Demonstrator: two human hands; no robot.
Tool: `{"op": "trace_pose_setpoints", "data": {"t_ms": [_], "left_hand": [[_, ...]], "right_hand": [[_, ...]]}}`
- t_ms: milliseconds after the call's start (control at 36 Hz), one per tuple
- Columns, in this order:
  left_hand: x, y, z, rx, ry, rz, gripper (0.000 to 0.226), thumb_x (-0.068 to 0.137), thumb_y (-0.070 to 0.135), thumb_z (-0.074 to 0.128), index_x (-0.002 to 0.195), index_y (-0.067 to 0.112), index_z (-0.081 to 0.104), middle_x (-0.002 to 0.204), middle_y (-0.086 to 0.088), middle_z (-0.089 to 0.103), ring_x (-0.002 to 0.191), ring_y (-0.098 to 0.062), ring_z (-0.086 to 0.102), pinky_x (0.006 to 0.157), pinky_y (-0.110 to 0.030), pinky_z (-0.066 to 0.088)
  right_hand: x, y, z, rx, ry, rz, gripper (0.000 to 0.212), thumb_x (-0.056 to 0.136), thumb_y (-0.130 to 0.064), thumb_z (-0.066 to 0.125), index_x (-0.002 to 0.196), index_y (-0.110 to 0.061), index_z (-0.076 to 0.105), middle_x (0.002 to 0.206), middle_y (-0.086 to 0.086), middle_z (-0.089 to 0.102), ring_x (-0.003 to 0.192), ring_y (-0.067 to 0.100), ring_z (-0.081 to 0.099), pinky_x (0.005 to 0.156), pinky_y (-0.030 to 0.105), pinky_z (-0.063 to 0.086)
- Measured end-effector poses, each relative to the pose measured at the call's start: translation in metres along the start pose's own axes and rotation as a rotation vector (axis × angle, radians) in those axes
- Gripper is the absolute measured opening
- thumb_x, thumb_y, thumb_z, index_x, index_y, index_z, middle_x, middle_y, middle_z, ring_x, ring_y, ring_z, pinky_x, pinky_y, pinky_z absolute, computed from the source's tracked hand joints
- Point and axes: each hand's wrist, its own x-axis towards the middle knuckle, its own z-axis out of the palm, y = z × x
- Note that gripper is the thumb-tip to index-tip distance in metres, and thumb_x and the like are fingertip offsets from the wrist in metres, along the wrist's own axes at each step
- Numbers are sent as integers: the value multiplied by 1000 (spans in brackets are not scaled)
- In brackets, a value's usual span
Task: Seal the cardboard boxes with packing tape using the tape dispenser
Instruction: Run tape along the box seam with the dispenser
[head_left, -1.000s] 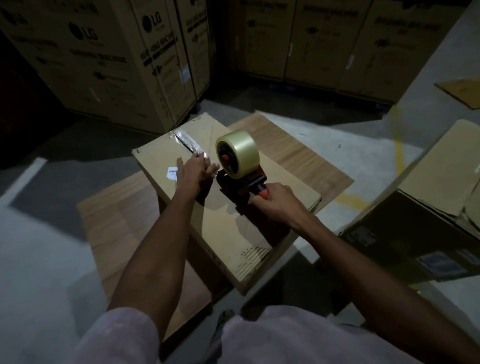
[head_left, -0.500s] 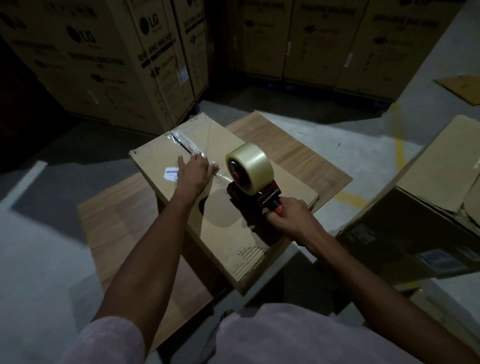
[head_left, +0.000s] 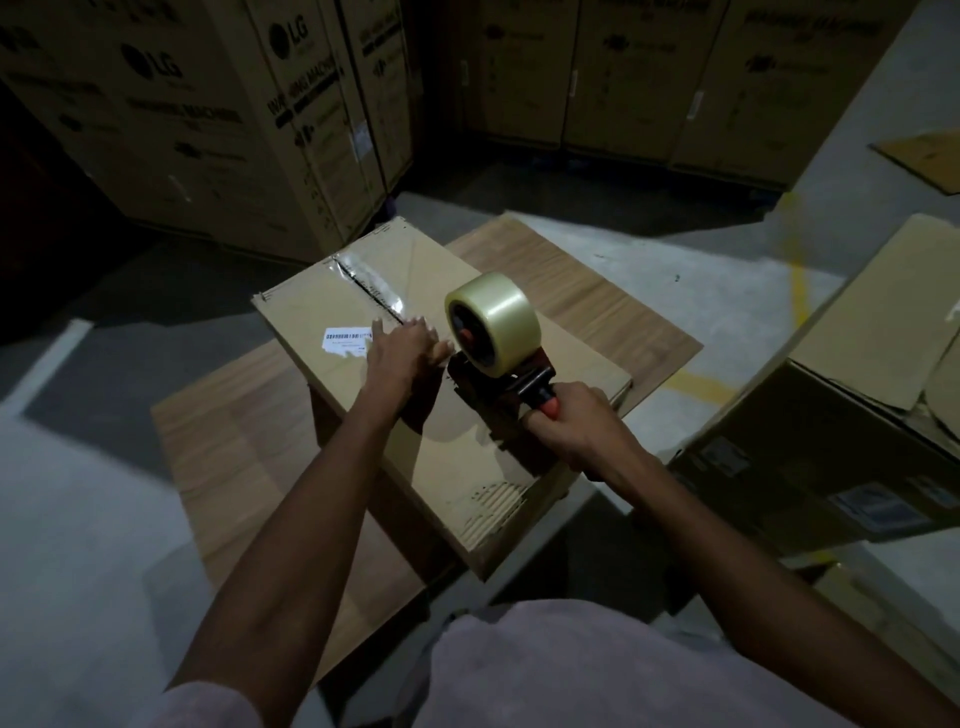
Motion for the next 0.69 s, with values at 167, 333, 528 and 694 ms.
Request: {"op": "trace_pose_setpoints", "data": {"t_ms": [167, 333, 528, 694], "left_hand": [[-8, -1, 0, 31, -29, -11, 48, 109, 44, 36, 142, 11, 48, 146, -9, 54, 127, -30, 56, 122, -54, 8], [-3, -5, 3, 33, -46, 2, 55, 107, 51, 35, 144, 14, 50, 157, -8, 45, 129, -31, 56, 122, -59, 6], [-8, -1, 5, 6, 74, 25, 52, 106, 49, 36, 121, 10, 67, 134, -14, 63, 115, -33, 63, 121, -59, 14], [-19, 21, -2, 26, 42, 33, 49, 106, 44, 41, 123, 5, 65, 131, -18, 62, 124, -32, 57, 122, -51, 12]], "right_hand": [[-8, -7, -1, 2, -20, -1, 23, 94, -40, 62, 90, -18, 63, 85, 7, 70, 71, 22, 68, 56, 41, 56], [-27, 2, -9, -27, -31, -14, 23, 99, -31, 61, 99, -8, 64, 87, 14, 67, 66, 21, 60, 61, 40, 53], [-33, 12, -1, 56, 13, -9, 20, 97, -29, 66, 95, -9, 67, 80, 13, 70, 65, 21, 60, 62, 41, 53], [-32, 23, 4, 111, 31, 20, 11, 92, -32, 70, 85, -25, 65, 71, -3, 67, 53, 4, 59, 52, 26, 45]]}}
